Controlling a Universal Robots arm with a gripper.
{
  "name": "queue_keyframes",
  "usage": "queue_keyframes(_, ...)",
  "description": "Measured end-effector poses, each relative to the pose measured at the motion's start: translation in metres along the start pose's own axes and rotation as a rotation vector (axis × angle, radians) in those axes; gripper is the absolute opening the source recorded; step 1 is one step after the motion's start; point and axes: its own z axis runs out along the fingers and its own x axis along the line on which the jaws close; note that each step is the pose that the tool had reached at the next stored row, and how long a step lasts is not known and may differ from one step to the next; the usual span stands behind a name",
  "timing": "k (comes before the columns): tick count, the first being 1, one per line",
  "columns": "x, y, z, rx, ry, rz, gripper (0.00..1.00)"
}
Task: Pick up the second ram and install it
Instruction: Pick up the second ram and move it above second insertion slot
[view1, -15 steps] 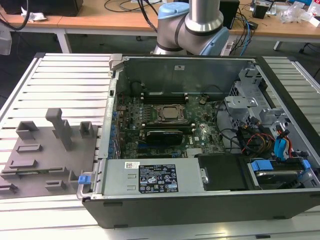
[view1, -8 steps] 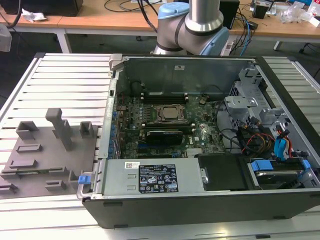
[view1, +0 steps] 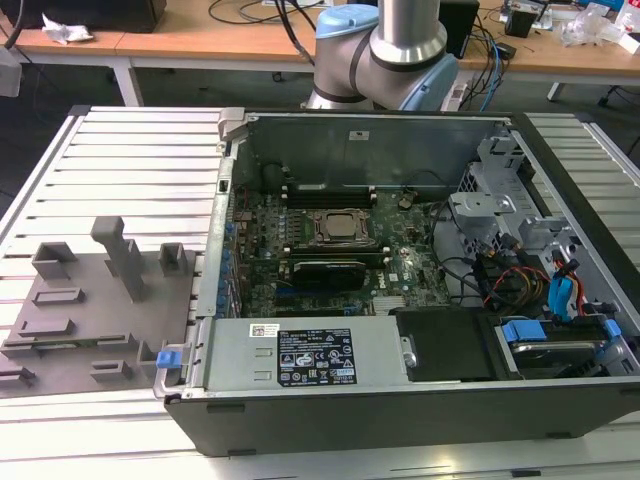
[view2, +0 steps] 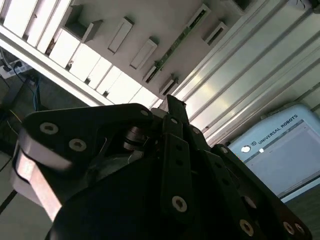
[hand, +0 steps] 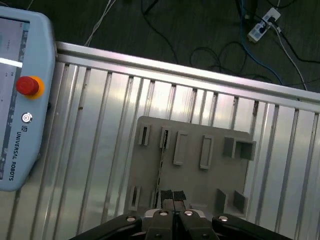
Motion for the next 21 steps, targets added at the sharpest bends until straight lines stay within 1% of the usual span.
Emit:
queue_keyframes(4, 0.0000, 0.0000, 0.0000, -0.0013, 0.0028, -0.062, 0.11)
queue_keyframes(6, 0.0000, 0.0000, 0.0000, -0.0014, 0.0030, -0.065, 0.11)
queue_keyframes(7, -0.0001, 0.0000, 0.0001, -0.0010, 0.0019, -0.041, 0.11)
queue_keyframes(8, -0.0001, 0.0000, 0.0004, 0.0000, 0.0001, -0.001, 0.11)
queue_keyframes(10, 0.0000, 0.0000, 0.0006, 0.0010, -0.0020, 0.047, 0.11)
queue_keyframes(11, 0.0000, 0.0000, 0.0007, 0.0013, -0.0027, 0.063, 0.11)
queue_keyframes(14, 0.0000, -0.0001, 0.0012, 0.0031, -0.0067, 0.153, 0.11)
queue_keyframes(17, 0.0000, -0.0001, 0.0015, 0.0043, -0.0091, 0.210, 0.11)
queue_keyframes(18, 0.0000, -0.0001, 0.0016, 0.0046, -0.0097, 0.221, 0.11)
queue_keyframes(19, 0.0000, -0.0001, 0.0017, 0.0051, -0.0109, 0.250, 0.11)
queue_keyframes(21, 0.0000, -0.0001, 0.0018, 0.0056, -0.0120, 0.276, 0.11)
